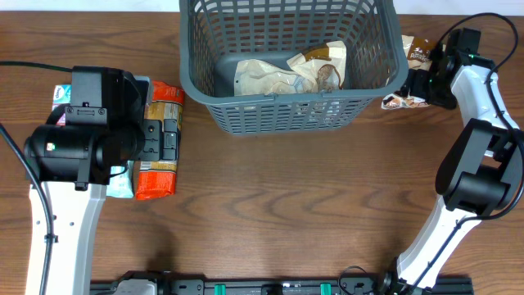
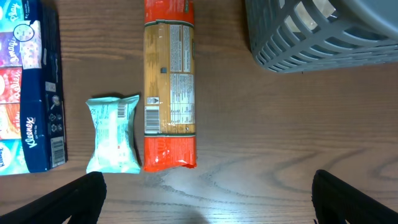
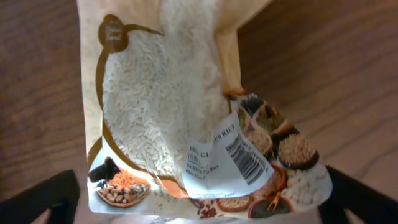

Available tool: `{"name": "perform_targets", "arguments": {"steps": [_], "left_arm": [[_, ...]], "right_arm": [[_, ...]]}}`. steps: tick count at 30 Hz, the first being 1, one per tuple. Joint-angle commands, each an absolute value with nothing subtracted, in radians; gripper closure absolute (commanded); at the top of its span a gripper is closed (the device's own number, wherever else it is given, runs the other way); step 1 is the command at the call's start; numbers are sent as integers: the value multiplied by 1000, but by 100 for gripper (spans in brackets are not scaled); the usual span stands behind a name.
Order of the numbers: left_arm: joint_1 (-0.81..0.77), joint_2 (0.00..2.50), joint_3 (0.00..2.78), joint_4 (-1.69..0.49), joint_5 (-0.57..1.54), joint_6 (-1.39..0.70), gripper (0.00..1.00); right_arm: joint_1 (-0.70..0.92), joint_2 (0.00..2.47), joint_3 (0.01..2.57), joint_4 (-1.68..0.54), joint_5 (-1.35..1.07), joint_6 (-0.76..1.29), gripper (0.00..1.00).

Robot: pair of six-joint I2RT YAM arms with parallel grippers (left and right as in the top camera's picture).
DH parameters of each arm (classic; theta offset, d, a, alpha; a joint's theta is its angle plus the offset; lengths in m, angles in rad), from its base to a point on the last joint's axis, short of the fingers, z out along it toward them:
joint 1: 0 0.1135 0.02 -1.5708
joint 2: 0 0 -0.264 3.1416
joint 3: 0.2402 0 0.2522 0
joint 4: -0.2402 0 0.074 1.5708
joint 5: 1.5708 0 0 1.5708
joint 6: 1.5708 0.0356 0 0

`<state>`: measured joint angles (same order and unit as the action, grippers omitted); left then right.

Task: Pack container
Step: 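Grasp the rice pouch with the right gripper and lift it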

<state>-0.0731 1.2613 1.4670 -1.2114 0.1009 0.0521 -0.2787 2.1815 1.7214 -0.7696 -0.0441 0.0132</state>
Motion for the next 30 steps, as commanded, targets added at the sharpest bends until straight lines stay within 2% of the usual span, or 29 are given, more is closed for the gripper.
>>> {"name": "perform_targets", "arguments": {"steps": [1, 12, 14, 16, 18, 21, 22, 30], "left_arm": [[-69, 1262, 1477, -1214, 93, 44, 1], [-69, 1262, 1477, -1214, 93, 44, 1], [-69, 1262, 1477, -1214, 93, 44, 1], [-69, 1262, 1477, -1214, 93, 44, 1], [-69, 1262, 1477, -1214, 93, 44, 1], [-69, 1262, 1477, -1214, 93, 44, 1], [-69, 1262, 1477, -1214, 93, 44, 1], [-69, 1262, 1477, -1214, 93, 43, 1]], "right_arm": [[-275, 2199, 1718, -767, -34, -24, 1], [-275, 2286, 1718, -768, -49, -24, 1], [-275, 2304, 1718, -770, -61, -23, 5], [-274, 2321, 1718, -772, -72, -24, 17], [-274, 2340, 1718, -774, -84, -24, 37], [-274, 2356, 1718, -784, -96, -24, 87], [-274, 2360, 1718, -789, -95, -24, 99], [-274, 2362, 1718, -802, -95, -15, 99]]}}
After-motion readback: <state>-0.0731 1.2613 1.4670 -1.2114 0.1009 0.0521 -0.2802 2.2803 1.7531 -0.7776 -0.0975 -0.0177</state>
